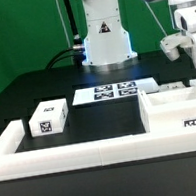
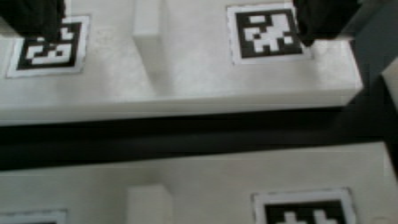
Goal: Assemble cabinet
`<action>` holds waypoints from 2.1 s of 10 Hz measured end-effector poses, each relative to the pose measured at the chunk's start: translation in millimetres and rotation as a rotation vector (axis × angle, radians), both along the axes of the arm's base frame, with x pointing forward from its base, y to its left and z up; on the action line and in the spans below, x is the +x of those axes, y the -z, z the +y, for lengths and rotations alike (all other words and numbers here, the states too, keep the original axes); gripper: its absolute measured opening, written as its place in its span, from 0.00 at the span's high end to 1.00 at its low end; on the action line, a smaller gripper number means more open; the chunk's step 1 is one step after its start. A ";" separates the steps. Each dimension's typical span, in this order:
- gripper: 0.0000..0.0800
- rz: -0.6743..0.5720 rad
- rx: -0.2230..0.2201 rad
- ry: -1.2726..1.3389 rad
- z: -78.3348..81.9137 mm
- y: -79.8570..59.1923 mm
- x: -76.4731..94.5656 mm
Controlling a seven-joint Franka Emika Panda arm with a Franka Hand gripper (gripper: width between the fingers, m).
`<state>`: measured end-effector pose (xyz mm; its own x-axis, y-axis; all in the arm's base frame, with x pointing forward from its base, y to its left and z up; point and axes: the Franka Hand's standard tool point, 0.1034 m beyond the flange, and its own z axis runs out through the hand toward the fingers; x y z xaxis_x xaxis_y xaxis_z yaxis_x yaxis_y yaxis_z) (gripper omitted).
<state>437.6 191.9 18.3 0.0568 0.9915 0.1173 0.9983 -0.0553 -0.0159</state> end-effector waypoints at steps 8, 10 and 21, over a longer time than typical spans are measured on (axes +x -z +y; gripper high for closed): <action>0.93 -0.002 0.004 0.004 -0.4 2.5 -0.1; 0.93 -0.002 0.004 0.004 -0.5 2.5 -0.1; 0.92 -0.012 -0.068 -0.015 -50.7 -45.5 5.1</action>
Offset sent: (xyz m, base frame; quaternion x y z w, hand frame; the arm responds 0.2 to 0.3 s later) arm 0.0000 0.0000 0.0000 0.0000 0.0000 0.0000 1.0000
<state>442.8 141.2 63.7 0.0411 0.9979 0.0505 0.9992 -0.0411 -0.0004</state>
